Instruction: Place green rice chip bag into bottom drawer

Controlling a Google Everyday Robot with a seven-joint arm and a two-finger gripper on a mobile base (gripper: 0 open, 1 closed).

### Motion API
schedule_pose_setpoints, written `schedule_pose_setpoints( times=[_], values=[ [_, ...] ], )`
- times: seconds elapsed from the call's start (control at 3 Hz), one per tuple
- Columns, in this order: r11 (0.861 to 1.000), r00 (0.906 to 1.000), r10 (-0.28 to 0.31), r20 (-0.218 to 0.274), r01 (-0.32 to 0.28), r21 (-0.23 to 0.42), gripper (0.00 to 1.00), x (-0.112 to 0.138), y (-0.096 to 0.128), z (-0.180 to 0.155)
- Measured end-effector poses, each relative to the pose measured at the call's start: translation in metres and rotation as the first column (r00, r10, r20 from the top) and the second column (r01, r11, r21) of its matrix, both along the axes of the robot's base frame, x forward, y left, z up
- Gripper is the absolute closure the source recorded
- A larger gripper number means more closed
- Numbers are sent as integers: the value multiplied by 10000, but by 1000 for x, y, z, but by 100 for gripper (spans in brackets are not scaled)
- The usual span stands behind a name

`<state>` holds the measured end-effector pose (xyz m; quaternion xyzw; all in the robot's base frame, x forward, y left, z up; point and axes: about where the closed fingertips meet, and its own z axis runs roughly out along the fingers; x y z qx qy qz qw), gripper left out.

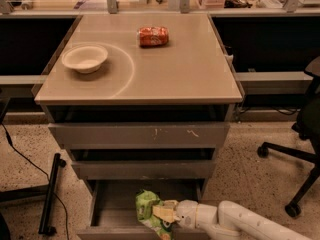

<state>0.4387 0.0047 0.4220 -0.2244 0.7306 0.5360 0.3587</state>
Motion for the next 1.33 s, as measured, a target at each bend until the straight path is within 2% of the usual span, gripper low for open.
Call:
schedule_pose_setpoints(
  times=[0.33, 0.67, 1.0, 1.33],
  values=[
    [9906, 9940, -481, 978, 600, -1229, 100, 13, -12, -27],
    [9689, 9777, -676, 1990, 1119, -2209, 100, 36, -27, -45],
    [9512, 9622, -658, 2642, 1405, -2747, 100, 59, -36, -55],
    [9321, 9590, -608, 2767, 1537, -3279, 100, 77, -42, -76]
  ],
)
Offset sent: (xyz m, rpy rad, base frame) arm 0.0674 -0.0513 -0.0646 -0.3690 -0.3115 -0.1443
